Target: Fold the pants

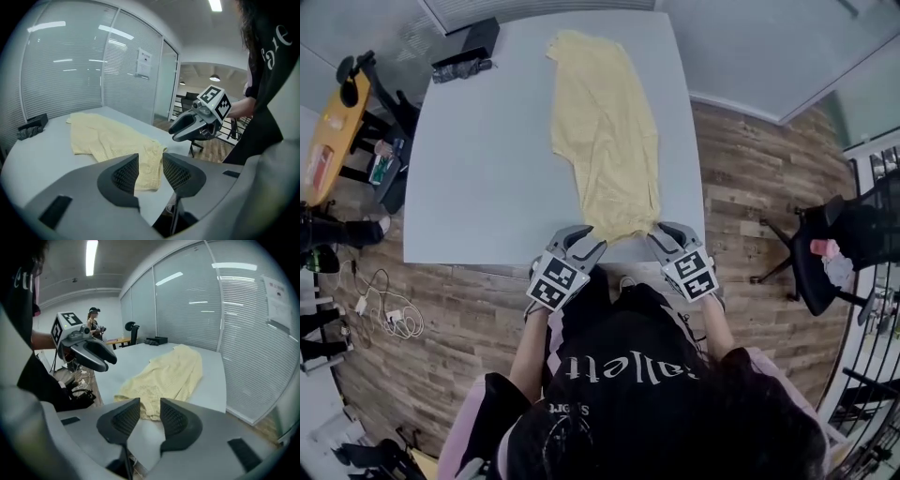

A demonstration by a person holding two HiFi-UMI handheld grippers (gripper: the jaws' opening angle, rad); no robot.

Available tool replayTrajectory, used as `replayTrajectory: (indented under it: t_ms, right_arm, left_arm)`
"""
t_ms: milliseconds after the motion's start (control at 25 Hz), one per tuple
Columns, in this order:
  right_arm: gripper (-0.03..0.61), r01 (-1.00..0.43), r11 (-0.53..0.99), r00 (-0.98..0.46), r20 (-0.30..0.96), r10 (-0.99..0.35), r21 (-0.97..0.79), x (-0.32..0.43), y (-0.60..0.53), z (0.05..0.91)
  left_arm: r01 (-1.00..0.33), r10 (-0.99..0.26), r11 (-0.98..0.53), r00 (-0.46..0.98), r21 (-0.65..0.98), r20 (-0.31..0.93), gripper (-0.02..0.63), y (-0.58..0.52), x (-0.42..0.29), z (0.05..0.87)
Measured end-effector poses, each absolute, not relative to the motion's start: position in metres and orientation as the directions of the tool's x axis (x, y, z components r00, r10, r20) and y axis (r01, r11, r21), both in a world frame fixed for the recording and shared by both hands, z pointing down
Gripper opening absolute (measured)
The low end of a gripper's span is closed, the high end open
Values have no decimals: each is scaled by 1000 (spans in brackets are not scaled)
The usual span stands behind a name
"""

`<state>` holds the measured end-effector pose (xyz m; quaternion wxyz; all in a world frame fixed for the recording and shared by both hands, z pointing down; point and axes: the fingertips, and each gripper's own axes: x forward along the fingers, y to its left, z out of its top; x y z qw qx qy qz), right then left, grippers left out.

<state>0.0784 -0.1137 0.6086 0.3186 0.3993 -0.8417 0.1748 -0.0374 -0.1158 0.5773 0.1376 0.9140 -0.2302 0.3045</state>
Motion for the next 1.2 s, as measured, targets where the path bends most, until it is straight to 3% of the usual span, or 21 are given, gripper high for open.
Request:
replayTrajectory:
  t_ms: [480, 640, 920, 1200]
  right_arm:
    - [201, -612, 786, -402, 821, -406, 89, 68, -121, 663]
    - [201, -583, 806, -359, 858, -367, 101, 62, -126, 685]
    - [153, -679, 733, -371, 845, -384, 35, 62, -133, 696]
    - [110, -721, 693, -394, 842, -369, -34, 61, -133, 692]
  left_arm:
    - [-272, -119, -961, 587, 57, 801, 232, -103, -26, 677]
    - [-212, -96, -977, 547, 27, 832, 231, -101, -24, 697]
    - [-184, -79, -982, 568, 33, 819, 230, -100, -20, 702]
    - [-246, -109, -968, 574, 44, 812, 132, -105, -28, 699]
